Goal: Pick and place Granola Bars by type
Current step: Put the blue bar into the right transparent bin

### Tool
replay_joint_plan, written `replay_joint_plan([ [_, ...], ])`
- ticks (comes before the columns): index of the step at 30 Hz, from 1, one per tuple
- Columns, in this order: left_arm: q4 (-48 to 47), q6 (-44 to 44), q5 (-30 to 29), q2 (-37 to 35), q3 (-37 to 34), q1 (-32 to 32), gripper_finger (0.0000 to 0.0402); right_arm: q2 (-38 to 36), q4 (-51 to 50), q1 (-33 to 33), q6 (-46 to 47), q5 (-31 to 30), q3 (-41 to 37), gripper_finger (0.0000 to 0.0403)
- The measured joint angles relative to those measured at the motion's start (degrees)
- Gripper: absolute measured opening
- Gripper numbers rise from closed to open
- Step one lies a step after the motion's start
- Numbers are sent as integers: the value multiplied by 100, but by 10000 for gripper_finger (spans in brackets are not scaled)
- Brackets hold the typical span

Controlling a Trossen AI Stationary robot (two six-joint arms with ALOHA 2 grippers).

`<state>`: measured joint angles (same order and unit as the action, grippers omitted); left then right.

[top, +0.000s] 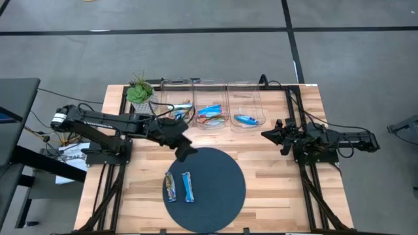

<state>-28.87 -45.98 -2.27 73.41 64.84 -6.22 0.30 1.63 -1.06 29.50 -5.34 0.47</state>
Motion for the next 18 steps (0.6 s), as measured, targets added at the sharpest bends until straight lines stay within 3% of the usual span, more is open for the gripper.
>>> replay_joint_plan([
  [7,-731,-739,661,0,0,-349,289,0,-4,2,2,0,-2,1],
  [18,-1892,-3846,841,56,0,-1393,262,0,-7,-2,2,0,-6,1],
])
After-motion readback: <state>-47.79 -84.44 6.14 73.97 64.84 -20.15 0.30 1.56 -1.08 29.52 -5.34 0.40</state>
